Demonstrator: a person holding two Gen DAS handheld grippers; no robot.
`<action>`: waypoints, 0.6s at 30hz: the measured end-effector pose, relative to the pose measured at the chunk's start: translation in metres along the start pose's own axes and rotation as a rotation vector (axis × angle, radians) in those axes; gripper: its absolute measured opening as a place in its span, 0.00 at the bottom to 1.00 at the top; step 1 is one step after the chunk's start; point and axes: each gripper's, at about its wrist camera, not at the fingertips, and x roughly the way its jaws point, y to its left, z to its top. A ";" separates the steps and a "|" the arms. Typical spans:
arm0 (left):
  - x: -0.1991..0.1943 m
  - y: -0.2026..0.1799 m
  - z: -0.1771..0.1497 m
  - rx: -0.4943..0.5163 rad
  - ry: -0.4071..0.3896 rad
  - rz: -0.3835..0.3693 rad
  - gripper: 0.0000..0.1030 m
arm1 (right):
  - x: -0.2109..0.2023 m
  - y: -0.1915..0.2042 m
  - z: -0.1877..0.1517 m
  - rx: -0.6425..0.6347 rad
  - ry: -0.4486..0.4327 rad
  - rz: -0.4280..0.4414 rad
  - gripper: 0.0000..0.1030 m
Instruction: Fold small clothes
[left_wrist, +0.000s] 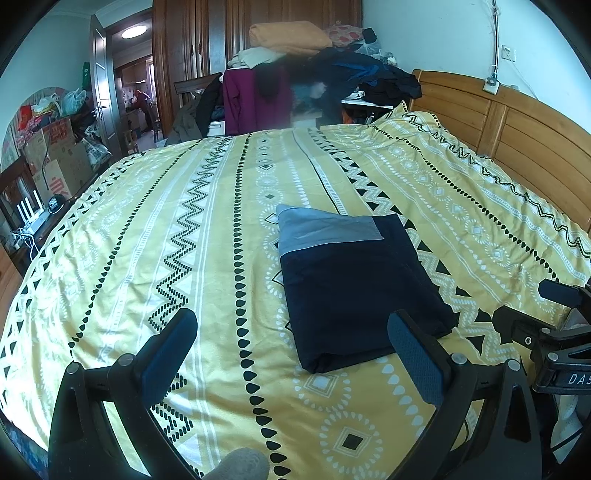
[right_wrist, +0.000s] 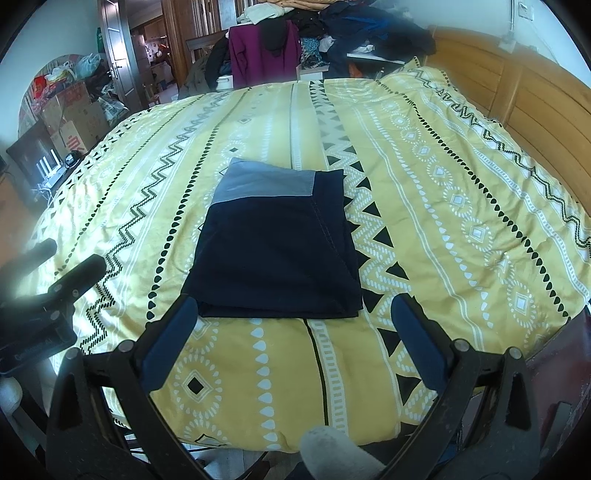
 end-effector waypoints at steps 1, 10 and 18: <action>0.000 0.001 0.000 -0.003 0.000 -0.001 1.00 | 0.000 0.001 0.000 -0.001 -0.001 -0.004 1.00; 0.001 0.006 -0.002 -0.009 0.008 0.010 1.00 | 0.000 0.003 0.001 -0.002 0.008 -0.003 1.00; -0.001 0.008 -0.002 -0.008 0.006 0.014 1.00 | -0.001 0.004 0.002 -0.004 0.015 0.003 1.00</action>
